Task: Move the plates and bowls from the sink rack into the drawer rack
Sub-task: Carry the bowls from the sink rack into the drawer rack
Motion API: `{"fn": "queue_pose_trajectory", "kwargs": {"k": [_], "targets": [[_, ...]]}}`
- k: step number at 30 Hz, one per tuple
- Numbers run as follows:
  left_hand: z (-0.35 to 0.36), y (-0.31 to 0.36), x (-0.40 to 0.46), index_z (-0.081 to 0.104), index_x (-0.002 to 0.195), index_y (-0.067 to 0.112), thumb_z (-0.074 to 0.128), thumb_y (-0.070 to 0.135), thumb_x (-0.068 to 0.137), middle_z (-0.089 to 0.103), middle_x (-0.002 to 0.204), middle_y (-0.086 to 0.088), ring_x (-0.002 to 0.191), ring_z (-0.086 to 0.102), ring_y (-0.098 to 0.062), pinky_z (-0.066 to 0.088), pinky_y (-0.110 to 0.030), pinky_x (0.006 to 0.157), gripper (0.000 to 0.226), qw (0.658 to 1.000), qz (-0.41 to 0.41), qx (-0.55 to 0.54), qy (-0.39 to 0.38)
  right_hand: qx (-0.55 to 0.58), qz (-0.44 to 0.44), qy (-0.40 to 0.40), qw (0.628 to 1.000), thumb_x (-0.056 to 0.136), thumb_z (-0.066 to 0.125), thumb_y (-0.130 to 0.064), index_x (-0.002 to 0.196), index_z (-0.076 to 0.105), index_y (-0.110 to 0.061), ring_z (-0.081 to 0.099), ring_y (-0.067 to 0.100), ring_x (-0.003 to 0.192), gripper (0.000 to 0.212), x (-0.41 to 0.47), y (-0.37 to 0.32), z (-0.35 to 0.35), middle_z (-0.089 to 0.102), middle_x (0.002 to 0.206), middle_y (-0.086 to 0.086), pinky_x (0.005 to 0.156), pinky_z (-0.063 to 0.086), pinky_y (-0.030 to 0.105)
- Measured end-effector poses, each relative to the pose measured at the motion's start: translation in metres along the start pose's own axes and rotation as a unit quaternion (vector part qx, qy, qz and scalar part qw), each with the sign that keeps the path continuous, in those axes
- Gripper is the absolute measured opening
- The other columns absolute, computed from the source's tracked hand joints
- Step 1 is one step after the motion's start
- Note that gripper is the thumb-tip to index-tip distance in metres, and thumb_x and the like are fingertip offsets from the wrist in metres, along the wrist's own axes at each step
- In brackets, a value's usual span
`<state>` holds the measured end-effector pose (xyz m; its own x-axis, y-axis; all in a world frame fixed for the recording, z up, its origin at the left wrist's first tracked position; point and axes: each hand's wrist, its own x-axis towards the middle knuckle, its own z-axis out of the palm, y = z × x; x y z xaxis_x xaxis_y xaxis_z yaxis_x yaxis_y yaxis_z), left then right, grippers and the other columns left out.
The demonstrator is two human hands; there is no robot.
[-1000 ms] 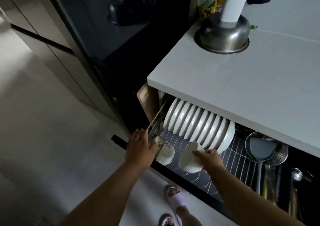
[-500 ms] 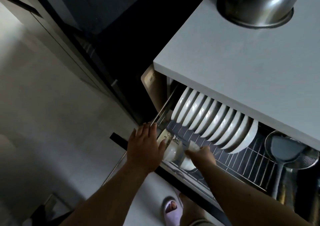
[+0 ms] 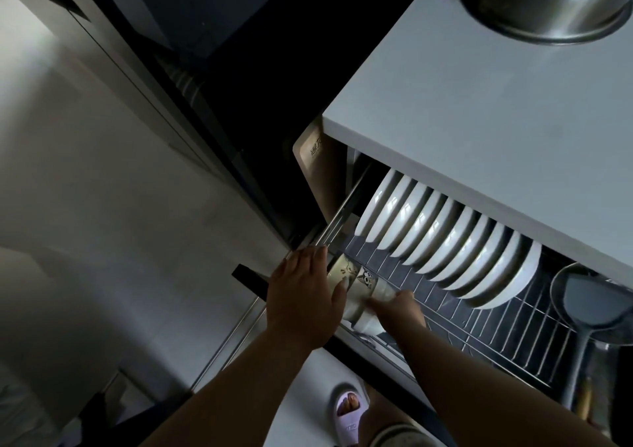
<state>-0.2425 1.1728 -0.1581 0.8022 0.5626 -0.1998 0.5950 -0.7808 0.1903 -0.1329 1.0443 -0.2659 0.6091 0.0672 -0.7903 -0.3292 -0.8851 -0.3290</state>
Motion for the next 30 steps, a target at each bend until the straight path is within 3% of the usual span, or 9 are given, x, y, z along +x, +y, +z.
{"fn": "queue_pose_trajectory", "kwargs": {"k": [4,11,16,20,23,25,27,30], "targets": [[0.000,0.000,0.000,0.038,0.144,0.010,0.023,0.055,0.087,0.048,0.144,-0.011,0.133,0.043,-0.025,0.034,-0.040,0.109,0.074,1.000,0.002,-0.004,-0.005,0.011,0.005,-0.005,1.000,0.069,0.076,-0.053,0.130,0.038,-0.008,0.060,0.032,0.103,0.085,0.002,0.000,0.003,0.058,0.120,0.016,0.080,0.052,0.035],[-0.002,0.001,0.000,0.036,0.145,0.011,0.018,0.057,0.085,0.047,0.145,-0.010,0.134,0.042,-0.025,0.034,-0.038,0.109,0.078,1.000,0.003,-0.007,-0.011,-0.018,0.000,-0.015,1.000,0.070,0.071,-0.060,0.129,0.039,-0.007,0.060,0.033,0.105,0.085,0.000,0.001,-0.004,0.059,0.120,0.018,0.085,0.053,0.040],[-0.006,0.003,-0.002,0.036,0.145,0.010,0.018,0.057,0.084,0.050,0.142,-0.010,0.130,0.046,-0.023,0.038,-0.037,0.105,0.078,1.000,0.006,0.001,-0.008,-0.022,-0.061,0.011,0.998,0.080,0.064,-0.055,0.130,0.046,-0.008,0.057,0.030,0.110,0.071,-0.014,-0.003,-0.018,0.056,0.126,0.015,0.081,0.046,0.032],[-0.008,0.005,-0.005,0.045,0.140,0.008,0.023,0.054,0.084,0.060,0.130,-0.012,0.119,0.056,-0.026,0.045,-0.038,0.097,0.076,1.000,0.015,-0.002,0.000,-0.013,-0.128,0.017,0.992,0.082,0.059,-0.056,0.101,0.061,-0.012,0.063,0.023,0.083,0.048,-0.029,-0.008,-0.034,0.065,0.092,0.006,0.072,0.052,0.034],[-0.016,0.008,-0.008,0.041,0.143,0.010,0.025,0.054,0.090,0.059,0.133,-0.011,0.121,0.054,-0.026,0.040,-0.036,0.100,0.070,1.000,0.002,-0.005,-0.020,-0.010,-0.181,0.031,0.983,0.086,0.058,-0.048,0.071,0.051,-0.021,0.048,0.013,0.056,0.031,-0.058,-0.015,-0.058,0.050,0.062,-0.005,0.053,0.041,0.025],[-0.021,0.011,-0.009,0.032,0.147,0.014,0.034,0.049,0.097,0.051,0.141,-0.009,0.128,0.048,-0.025,0.035,-0.034,0.104,0.062,0.999,-0.012,-0.023,-0.041,0.002,-0.213,0.033,0.977,0.090,0.058,-0.038,0.078,0.061,-0.012,0.057,0.017,0.059,0.028,-0.078,-0.016,-0.075,0.061,0.067,0.005,0.056,0.047,0.029],[-0.028,0.017,-0.012,0.029,0.148,0.014,0.038,0.046,0.099,0.048,0.145,-0.008,0.129,0.046,-0.025,0.035,-0.034,0.106,0.060,0.995,-0.026,-0.073,-0.060,0.017,-0.234,0.052,0.971,0.090,0.059,-0.034,0.094,0.066,-0.005,0.065,0.025,0.076,0.030,-0.096,-0.011,-0.091,0.069,0.086,0.013,0.069,0.053,0.035],[-0.037,0.031,-0.021,0.034,0.145,0.014,0.043,0.042,0.098,0.051,0.142,-0.008,0.127,0.047,-0.027,0.037,-0.036,0.105,0.055,0.987,-0.027,-0.149,-0.052,0.016,-0.261,0.082,0.962,0.091,0.058,-0.037,0.092,0.065,-0.015,0.061,0.014,0.071,0.023,-0.118,0.000,-0.115,0.068,0.082,0.002,0.064,0.048,0.027]]}}
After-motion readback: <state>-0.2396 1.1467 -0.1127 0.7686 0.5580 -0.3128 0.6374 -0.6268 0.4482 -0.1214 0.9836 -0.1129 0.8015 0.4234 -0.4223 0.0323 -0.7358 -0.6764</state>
